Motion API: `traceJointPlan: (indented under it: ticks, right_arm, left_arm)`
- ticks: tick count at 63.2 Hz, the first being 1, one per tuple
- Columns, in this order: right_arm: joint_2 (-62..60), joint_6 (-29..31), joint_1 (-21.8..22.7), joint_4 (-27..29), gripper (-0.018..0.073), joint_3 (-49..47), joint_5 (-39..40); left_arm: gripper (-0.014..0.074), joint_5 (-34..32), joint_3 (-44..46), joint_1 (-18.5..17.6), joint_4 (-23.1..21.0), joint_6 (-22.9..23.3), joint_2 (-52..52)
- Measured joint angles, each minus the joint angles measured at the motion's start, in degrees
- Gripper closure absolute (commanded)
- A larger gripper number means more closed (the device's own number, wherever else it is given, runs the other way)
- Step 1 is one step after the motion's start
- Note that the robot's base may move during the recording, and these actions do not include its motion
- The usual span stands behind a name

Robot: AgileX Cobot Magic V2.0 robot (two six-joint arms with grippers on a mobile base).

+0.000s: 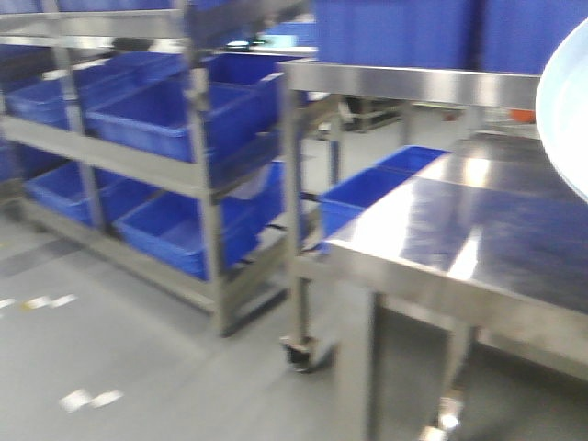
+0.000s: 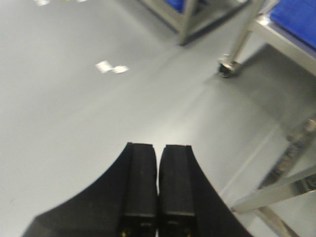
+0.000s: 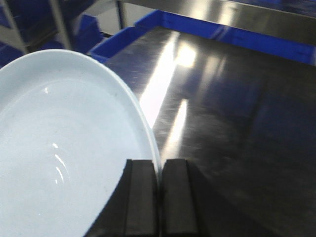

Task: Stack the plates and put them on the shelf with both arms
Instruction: 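Drive the base away from the table holding the plates in the right gripper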

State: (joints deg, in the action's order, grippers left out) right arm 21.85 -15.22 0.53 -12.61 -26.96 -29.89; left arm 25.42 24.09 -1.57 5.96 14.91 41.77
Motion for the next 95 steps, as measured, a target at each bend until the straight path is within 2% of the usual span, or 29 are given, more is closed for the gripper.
traceJointPlan:
  ticks: [95]
  right_arm:
    - [0.0,0.0,0.0,0.25,0.0531,0.0,0.0]
  left_arm:
    - [0.0501,0.0,0.0,0.0,0.0,0.0,-0.28]
